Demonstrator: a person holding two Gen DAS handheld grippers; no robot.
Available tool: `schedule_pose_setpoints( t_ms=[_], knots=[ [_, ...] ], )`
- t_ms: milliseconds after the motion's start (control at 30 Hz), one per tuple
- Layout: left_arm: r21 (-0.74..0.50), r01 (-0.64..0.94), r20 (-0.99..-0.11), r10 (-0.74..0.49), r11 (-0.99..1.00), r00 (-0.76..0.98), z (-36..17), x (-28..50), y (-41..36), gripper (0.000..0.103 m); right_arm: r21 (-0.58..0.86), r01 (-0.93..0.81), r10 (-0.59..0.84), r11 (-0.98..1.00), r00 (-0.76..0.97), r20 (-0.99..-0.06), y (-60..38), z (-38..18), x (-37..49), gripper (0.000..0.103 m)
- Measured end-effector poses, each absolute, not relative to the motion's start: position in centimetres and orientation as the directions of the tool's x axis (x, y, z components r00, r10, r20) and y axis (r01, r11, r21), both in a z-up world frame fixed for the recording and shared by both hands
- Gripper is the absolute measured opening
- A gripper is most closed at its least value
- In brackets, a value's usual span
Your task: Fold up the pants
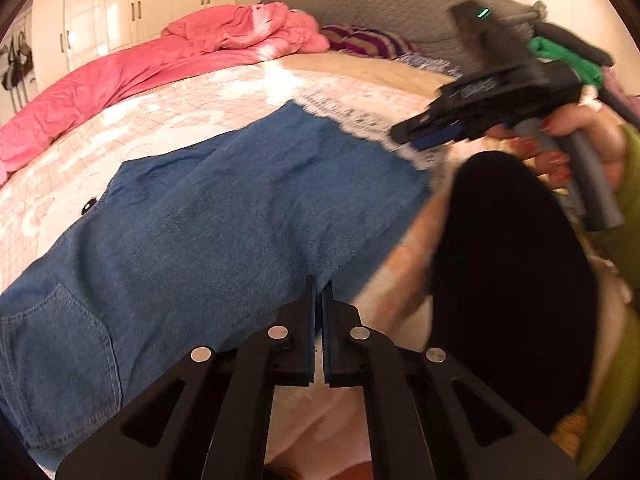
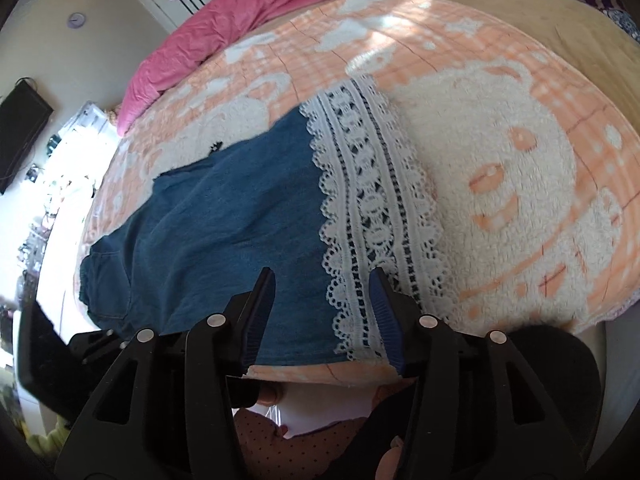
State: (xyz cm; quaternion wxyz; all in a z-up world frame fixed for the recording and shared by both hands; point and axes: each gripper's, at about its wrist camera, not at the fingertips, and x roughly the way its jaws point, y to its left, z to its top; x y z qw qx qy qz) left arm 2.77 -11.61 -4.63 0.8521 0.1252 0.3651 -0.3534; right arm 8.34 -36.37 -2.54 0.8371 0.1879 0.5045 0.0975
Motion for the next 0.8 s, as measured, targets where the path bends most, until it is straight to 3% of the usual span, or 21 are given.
schedule_pose_setpoints(
  t_ms=[267,333,400,500,633,800],
  knots=[
    [-0.047,0.666,-0.758,-0.461,0.744,0.461,-6.8,3.3,-11.9,0.007,0.384,0.017,0.332,0.923,0.467,-0.819,-35.8,-2.4,7.2,0.046],
    [-0.050,0.659,-0.751,-0.463,0.751,0.471,-6.5,3.2,-11.6,0.019,0.384,-0.029,0.345,0.923,0.504,-0.792,-35.4,-1.2,6.8,0.046],
    [-0.060,0.646,-0.736,-0.471,0.761,0.486,-6.1,3.2,-11.2,0.042,0.390,-0.047,0.359,0.919,0.505,-0.785,-35.4,-1.0,7.0,0.049],
    [-0.085,0.620,-0.734,-0.470,0.780,0.491,-5.8,3.4,-10.2,0.044,0.355,0.010,0.314,0.935,0.440,-0.841,-35.8,-3.2,8.2,0.051],
    [-0.149,0.582,-0.661,-0.519,0.799,0.542,-2.7,3.3,-7.4,0.044,0.372,-0.010,0.337,0.928,0.449,-0.828,-36.1,-3.3,8.0,0.053],
    [-0.047,0.465,-0.661,-0.377,0.884,0.649,0.6,8.0,-5.7,0.045,0.396,-0.066,0.364,0.916,0.552,-0.750,-37.7,-0.3,8.6,0.054]
  ],
)
